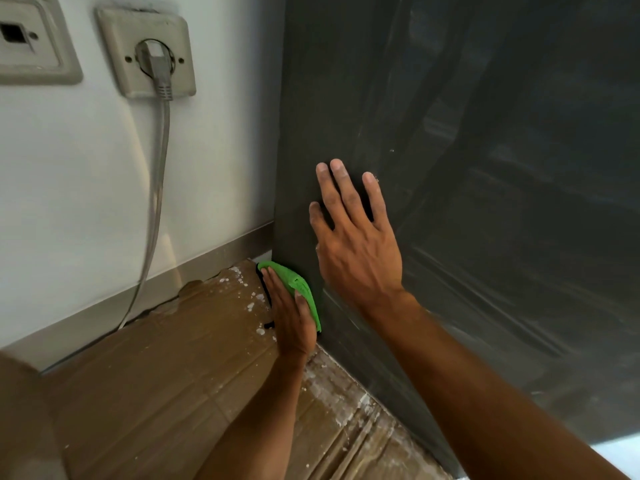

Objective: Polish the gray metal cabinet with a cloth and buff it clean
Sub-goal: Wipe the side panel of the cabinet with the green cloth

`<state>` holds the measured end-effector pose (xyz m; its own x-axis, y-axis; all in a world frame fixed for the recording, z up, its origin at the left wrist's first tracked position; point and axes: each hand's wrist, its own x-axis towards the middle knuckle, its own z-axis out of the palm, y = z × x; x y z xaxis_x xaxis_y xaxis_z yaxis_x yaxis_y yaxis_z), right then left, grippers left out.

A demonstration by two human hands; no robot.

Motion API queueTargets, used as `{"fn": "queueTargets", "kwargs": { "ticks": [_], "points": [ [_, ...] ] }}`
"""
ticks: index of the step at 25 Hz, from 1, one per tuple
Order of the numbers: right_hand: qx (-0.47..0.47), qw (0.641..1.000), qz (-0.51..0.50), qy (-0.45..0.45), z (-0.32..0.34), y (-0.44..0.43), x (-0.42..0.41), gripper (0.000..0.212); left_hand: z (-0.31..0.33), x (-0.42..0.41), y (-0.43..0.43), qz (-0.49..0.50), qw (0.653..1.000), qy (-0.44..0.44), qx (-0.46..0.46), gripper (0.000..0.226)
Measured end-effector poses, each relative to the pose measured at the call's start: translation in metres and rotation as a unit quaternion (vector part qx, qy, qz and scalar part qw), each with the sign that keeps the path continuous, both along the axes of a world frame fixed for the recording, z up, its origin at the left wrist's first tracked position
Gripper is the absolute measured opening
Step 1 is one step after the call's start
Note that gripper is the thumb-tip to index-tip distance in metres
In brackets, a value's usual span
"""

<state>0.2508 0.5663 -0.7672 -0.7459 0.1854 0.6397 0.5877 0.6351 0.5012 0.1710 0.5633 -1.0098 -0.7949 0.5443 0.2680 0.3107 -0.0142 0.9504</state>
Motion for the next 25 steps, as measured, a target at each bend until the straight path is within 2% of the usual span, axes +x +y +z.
{"fn": "queueTargets", "kwargs": {
  "ticks": [3,10,14,21,25],
  "points": [
    [-0.004,1.000,0.001,-0.005,-0.005,0.000,0.001,0.053,-0.005,0.003,0.001,0.003,0.999,-0.036,-0.004,0.072],
    [-0.016,0.999,-0.006,-0.032,-0.017,-0.001,0.003,0.064,-0.001,0.005,-0.002,-0.011,0.997,-0.067,-0.035,0.076],
    [-0.013,0.998,-0.013,-0.066,-0.036,-0.003,0.008,0.053,0.002,0.007,-0.006,-0.024,0.996,-0.076,-0.046,0.079],
    [-0.022,0.997,-0.015,-0.073,-0.057,0.004,0.010,0.034,0.004,0.011,-0.006,-0.028,0.994,-0.090,-0.047,0.084],
    [-0.040,0.992,-0.019,-0.122,-0.080,0.000,0.015,0.045,0.002,0.016,-0.008,-0.031,0.994,-0.092,-0.055,0.076]
  ]
}}
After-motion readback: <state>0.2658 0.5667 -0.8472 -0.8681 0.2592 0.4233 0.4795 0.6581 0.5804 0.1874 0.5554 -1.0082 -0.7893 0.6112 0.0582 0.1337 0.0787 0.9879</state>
